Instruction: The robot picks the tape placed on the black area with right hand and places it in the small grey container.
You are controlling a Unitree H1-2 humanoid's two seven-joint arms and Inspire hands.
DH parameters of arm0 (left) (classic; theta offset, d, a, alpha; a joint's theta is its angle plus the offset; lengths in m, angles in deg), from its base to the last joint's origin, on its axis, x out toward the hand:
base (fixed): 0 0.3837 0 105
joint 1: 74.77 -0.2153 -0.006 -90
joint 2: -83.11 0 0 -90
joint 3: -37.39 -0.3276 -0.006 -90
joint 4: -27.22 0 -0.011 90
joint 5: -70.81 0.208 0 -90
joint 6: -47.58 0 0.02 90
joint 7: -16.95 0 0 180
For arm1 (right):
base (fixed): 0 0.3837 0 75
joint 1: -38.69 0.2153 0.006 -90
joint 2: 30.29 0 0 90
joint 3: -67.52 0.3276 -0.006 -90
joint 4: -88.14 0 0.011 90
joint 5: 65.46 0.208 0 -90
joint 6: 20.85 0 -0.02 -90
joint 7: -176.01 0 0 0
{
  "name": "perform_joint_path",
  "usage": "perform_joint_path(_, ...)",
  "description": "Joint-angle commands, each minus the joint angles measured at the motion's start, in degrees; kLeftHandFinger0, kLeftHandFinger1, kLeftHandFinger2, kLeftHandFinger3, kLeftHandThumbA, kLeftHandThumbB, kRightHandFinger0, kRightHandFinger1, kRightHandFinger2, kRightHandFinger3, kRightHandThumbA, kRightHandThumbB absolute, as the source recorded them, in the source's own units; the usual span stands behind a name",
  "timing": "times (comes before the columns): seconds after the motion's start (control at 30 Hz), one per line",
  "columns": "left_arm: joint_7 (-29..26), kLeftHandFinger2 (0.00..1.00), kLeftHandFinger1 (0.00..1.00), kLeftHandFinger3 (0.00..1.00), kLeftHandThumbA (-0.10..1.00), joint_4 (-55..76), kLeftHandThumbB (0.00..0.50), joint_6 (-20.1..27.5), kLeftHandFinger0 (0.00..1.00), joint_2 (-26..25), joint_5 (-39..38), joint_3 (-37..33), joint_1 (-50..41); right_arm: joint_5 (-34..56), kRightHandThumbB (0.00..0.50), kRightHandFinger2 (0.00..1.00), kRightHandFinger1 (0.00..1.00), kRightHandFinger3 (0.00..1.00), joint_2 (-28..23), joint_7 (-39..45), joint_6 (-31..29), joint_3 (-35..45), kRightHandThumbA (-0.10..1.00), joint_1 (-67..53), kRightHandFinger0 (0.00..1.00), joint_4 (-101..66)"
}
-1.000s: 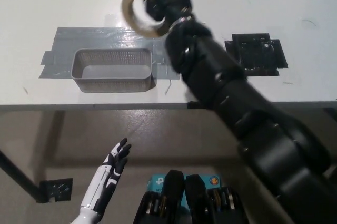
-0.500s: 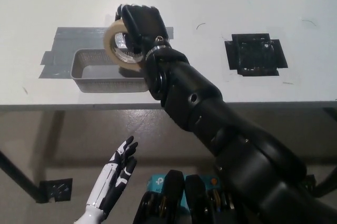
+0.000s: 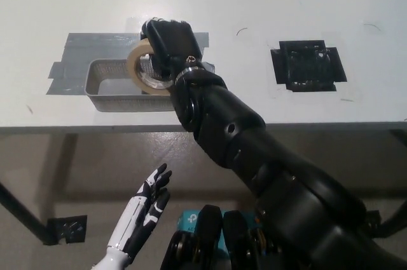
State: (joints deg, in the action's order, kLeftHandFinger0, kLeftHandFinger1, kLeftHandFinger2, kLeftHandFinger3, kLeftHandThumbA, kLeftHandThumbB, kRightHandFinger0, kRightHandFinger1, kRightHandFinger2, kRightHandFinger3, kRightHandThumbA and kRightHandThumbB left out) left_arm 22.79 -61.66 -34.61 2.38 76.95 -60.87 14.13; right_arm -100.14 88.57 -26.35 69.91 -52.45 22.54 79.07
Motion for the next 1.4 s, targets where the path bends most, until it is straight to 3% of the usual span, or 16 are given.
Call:
perform_joint_path(0.0, 0.74, 1.00, 1.00, 1.00, 0.93, 1.79, 0.153, 0.10, 0.97, -0.25, 0.26, -0.33, 0.80, -0.28, 0.190, 0.43, 0.06, 0.52, 0.34, -1.52, -0.97, -0.59, -0.10, 1.27, 0.00, -0.34)
perform_joint_path(0.07, 0.73, 1.00, 1.00, 1.00, 0.93, 1.80, 0.153, 0.09, 0.97, -0.25, 0.26, -0.33, 0.80, -0.27, 0.190, 0.34, 0.00, 0.53, 0.34, -1.52, -0.96, -0.61, -0.10, 1.26, 0.00, -0.36)
perform_joint_path(0.1, 0.51, 1.00, 1.00, 1.00, 0.91, 1.58, 0.154, 0.01, 1.00, -0.13, 0.22, -0.16, 0.71, 2.12, 0.280, 1.00, 0.92, 1.00, -0.76, 10.75, -1.97, 0.70, 0.36, 1.65, 0.79, -0.49)
perform_joint_path(0.13, 0.47, 1.00, 1.00, 1.00, 0.90, 1.49, 0.146, -0.13, 1.00, -0.03, 0.05, -0.07, 0.85, 1.93, 0.330, 1.00, 1.00, 1.00, -1.53, 13.10, -3.00, 0.30, 0.46, 1.68, 1.00, -0.98)
perform_joint_path(0.23, 0.43, 1.00, 1.00, 1.00, 0.90, 1.95, 0.145, -0.76, 1.00, -0.03, 0.18, -0.03, 0.64, 1.92, 0.372, 1.00, 1.00, 1.00, -2.58, 16.85, -3.82, 0.03, 0.52, 1.43, 1.00, -2.70)
perform_joint_path(0.27, 0.68, 1.00, 1.00, 1.00, 0.91, 2.21, 0.141, -0.96, 1.00, -0.32, 0.11, -0.04, 0.58, 2.57, 0.422, 1.00, 1.00, 1.00, -4.47, 23.23, -4.38, -0.20, 0.58, 0.66, 1.00, -6.56)
perform_joint_path(0.37, 0.71, 1.00, 1.00, 1.00, 0.90, 2.15, 0.140, -0.99, 1.00, -0.33, -0.15, -0.01, 0.00, 2.83, 0.494, 1.00, 1.00, 1.00, -8.96, 34.61, -0.70, -2.39, 0.66, -3.44, 1.00, -20.28)
perform_joint_path(0.43, 0.77, 1.00, 1.00, 1.00, 0.90, 2.19, 0.141, -1.10, 1.00, -0.37, -0.23, 0.00, -0.02, 2.82, 0.500, 1.00, 1.00, 1.00, -9.84, 36.58, 0.49, -2.64, 0.68, -4.46, 1.00, -23.50)
perform_joint_path(0.5, 0.49, 0.97, 1.00, 1.00, 0.91, 1.10, 0.132, 0.16, 1.00, -0.50, -0.32, 0.29, 0.25, 6.51, 0.500, 1.00, 1.00, 1.00, -18.36, 51.89, 7.72, -5.05, 0.78, -9.01, 1.00, -44.59)
perform_joint_path(0.67, 0.20, 0.95, 1.00, 1.00, 0.91, 1.06, 0.131, 0.10, 1.00, -1.06, -0.47, 1.04, -0.14, 14.30, 0.500, 1.00, 1.00, 1.00, -27.96, 64.75, 16.92, -4.13, 0.78, -10.58, 1.00, -63.95)
perform_joint_path(0.73, 0.12, 0.94, 1.00, 1.00, 0.91, 0.98, 0.125, -0.20, 1.00, -1.25, 0.13, 0.95, -0.23, 17.65, 0.500, 1.00, 1.00, 1.00, -31.32, 66.73, 17.57, -2.26, 0.80, -10.31, 1.00, -67.83)
perform_joint_path(0.9, 0.65, 0.92, 1.00, 1.00, 0.91, 1.09, 0.132, -0.33, 1.00, -1.23, -0.60, 0.71, -0.94, 27.51, 0.500, 1.00, 1.00, 1.00, -33.87, 66.34, 19.68, 5.97, 0.71, -10.67, 1.00, -69.69)
perform_joint_path(0.97, 0.52, 0.91, 1.00, 1.00, 0.90, 0.90, 0.122, 0.04, 1.00, -1.01, -0.67, 0.66, -1.00, 28.69, 0.500, 1.00, 1.00, 1.00, -36.44, 66.03, 21.91, 7.91, 0.82, -10.37, 1.00, -72.93)
perform_joint_path(1.1, 0.25, 0.94, 1.00, 1.00, 0.91, 0.93, 0.113, 0.36, 1.00, -1.23, 0.15, 0.62, -0.70, 33.68, 0.500, 1.00, 1.00, 1.00, -39.27, 64.12, 24.43, 12.75, 0.85, -11.82, 1.00, -79.66)
perform_joint_path(1.27, -0.25, 1.00, 1.00, 1.00, 0.94, 0.76, 0.127, 0.07, 1.00, -1.26, 0.79, 0.91, 0.21, 39.68, 0.472, 1.00, 1.00, 1.00, -42.46, 53.39, 22.65, 24.49, 0.95, -23.98, 1.00, -96.91)
perform_joint_path(1.37, -0.59, 1.00, 1.00, 1.00, 0.93, -0.06, 0.128, 1.23, 1.00, -1.09, -0.31, 1.69, 0.80, 44.97, 0.446, 1.00, 1.00, 1.00, -40.86, 48.42, 24.92, 30.26, 0.98, -33.52, 1.00, -107.64)
